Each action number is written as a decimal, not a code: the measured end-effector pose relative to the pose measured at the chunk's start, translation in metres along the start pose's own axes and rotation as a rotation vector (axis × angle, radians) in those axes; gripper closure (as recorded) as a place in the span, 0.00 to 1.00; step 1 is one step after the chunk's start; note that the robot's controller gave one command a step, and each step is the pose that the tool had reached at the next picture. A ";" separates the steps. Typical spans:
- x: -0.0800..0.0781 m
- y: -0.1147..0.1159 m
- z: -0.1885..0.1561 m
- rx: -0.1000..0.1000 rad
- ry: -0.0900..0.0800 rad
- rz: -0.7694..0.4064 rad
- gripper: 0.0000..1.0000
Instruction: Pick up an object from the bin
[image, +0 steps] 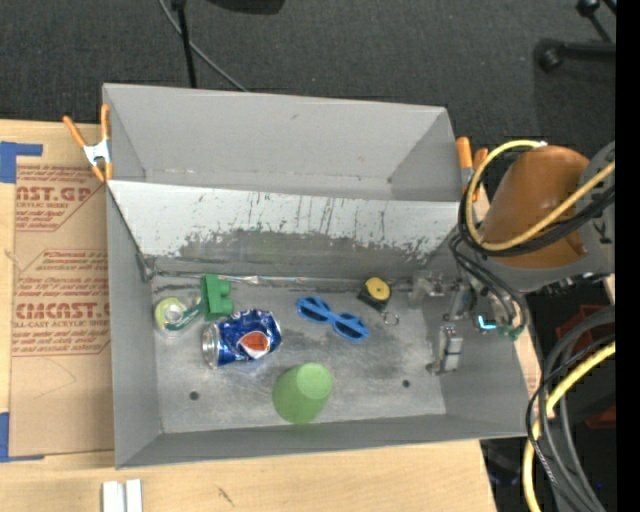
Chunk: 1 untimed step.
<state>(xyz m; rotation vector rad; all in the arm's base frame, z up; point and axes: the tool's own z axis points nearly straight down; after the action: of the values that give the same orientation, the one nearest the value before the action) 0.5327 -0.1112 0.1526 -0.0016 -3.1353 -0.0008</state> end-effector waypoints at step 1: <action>-0.030 0.064 0.087 -0.004 -0.003 0.008 0.00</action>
Offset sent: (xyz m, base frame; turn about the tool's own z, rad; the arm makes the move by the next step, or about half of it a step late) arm 0.0301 0.0590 -0.0826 0.0136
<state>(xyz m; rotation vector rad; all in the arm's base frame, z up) 0.5624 -0.0468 0.0650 -0.0138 -3.1381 -0.0067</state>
